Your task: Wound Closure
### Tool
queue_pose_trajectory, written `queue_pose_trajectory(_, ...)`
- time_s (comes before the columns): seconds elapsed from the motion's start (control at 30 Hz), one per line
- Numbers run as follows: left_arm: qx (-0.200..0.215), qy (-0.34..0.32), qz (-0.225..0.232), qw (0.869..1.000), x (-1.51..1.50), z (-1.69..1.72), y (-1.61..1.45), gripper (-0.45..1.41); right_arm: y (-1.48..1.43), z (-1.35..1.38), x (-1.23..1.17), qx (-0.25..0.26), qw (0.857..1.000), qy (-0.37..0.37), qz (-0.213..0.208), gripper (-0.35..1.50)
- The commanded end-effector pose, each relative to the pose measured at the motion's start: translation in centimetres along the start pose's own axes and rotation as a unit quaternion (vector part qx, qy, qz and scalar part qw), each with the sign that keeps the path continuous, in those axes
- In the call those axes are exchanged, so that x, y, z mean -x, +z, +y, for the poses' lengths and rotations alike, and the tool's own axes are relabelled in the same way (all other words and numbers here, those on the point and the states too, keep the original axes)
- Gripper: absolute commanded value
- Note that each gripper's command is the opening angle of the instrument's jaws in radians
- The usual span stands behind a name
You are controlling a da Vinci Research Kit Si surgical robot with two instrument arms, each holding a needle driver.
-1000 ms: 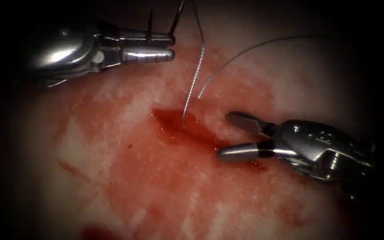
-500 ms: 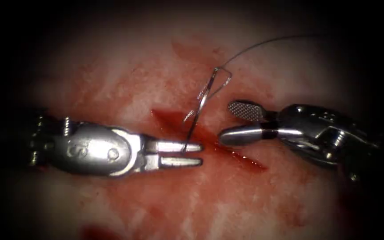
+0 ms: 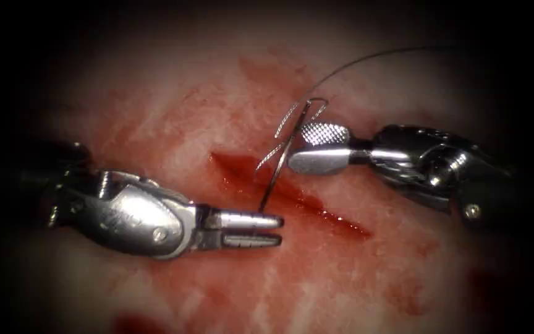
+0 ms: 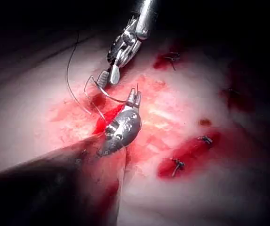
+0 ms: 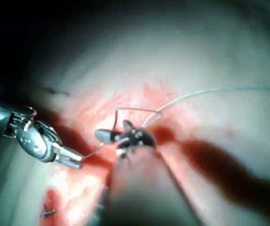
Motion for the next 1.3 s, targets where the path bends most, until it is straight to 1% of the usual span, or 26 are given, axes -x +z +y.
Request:
queue_pose_trajectory(0.03,0.000,-0.001,0.001,1.000,0.04,0.07,0.06,-0.35,0.10,0.00,0.03,-0.002,1.000,0.002,0.002,0.88)
queue_pose_trajectory(0.13,0.001,-0.001,0.005,1.000,0.04,0.08,0.07,-0.35,0.14,0.00,0.02,-0.002,1.000,0.014,0.005,0.86)
queue_pose_trajectory(0.17,0.002,-0.001,0.006,1.000,0.04,0.07,0.07,-0.35,0.17,0.00,0.02,-0.002,1.000,0.023,0.006,0.81)
queue_pose_trajectory(0.33,-0.001,0.000,0.010,1.000,0.01,0.04,0.07,-0.35,0.29,0.03,0.11,-0.002,0.999,0.030,0.010,0.77)
queue_pose_trajectory(0.4,-0.002,0.000,0.011,1.000,0.01,0.04,0.07,-0.35,0.30,0.04,0.11,-0.002,0.999,0.033,0.011,0.64)
queue_pose_trajectory(0.43,-0.002,0.000,0.011,1.000,0.01,0.05,0.07,-0.35,0.30,0.04,0.11,-0.002,0.999,0.036,0.010,0.47)
queue_pose_trajectory(0.47,-0.002,0.000,0.011,1.000,0.01,0.05,0.08,-0.35,0.27,0.05,0.11,-0.005,0.999,0.038,0.007,-0.35)
queue_pose_trajectory(0.6,0.001,0.001,0.014,1.000,0.00,0.06,0.09,-0.35,0.22,0.06,0.06,-0.006,0.998,0.055,0.007,-0.35)
queue_pose_trajectory(0.67,0.001,0.001,0.014,1.000,-0.01,0.07,0.09,-0.35,0.21,0.05,0.03,-0.005,0.998,0.060,0.017,-0.35)
queue_pose_trajectory(0.83,0.002,-0.003,0.015,1.000,-0.02,0.06,0.10,-0.35,0.20,0.03,0.02,-0.001,0.998,0.061,0.013,-0.35)
queue_pose_trajectory(0.87,0.005,-0.039,0.017,0.999,-0.03,0.03,0.09,-0.20,0.20,0.03,0.02,-0.001,0.998,0.060,0.013,-0.35)
queue_pose_trajectory(0.9,0.011,-0.097,0.020,0.995,-0.05,-0.02,0.09,0.19,0.20,0.04,0.02,-0.002,0.998,0.054,0.013,-0.35)
queue_pose_trajectory(0.93,0.013,-0.122,0.022,0.992,-0.06,-0.05,0.08,0.36,0.20,0.04,0.02,-0.001,0.999,0.042,0.013,-0.35)
queue_pose_trajectory(0.97,0.014,-0.160,0.022,0.987,-0.09,-0.11,0.06,0.62,0.20,0.05,0.01,0.001,1.000,0.010,0.013,-0.35)
queue_pose_trajectory(1.03,0.018,-0.191,0.024,0.981,-0.11,-0.15,0.02,0.66,0.20,0.07,0.00,0.003,0.999,-0.032,0.016,-0.35)
queue_pose_trajectory(1.1,0.028,-0.215,0.019,0.976,-0.12,-0.15,-0.05,0.67,0.20,0.09,-0.02,0.004,0.998,-0.067,0.017,-0.35)
queue_pose_trajectory(1.13,0.040,-0.238,0.008,0.970,-0.12,-0.14,-0.11,0.69,0.19,0.11,-0.03,0.009,0.996,-0.088,0.021,-0.35)
queue_pose_trajectory(1.2,0.053,-0.243,-0.006,0.968,-0.13,-0.13,-0.17,0.69,0.15,0.14,-0.07,0.021,0.993,-0.110,0.033,-0.35)
queue_pose_trajectory(1.27,0.067,-0.246,-0.026,0.967,-0.11,-0.12,-0.24,0.62,0.10,0.17,-0.10,0.026,0.992,-0.118,0.035,-0.35)
queue_pose_trajectory(1.3,0.079,-0.267,-0.048,0.959,-0.08,-0.14,-0.30,0.59,0.06,0.19,-0.10,0.029,0.991,-0.123,0.038,-0.35)
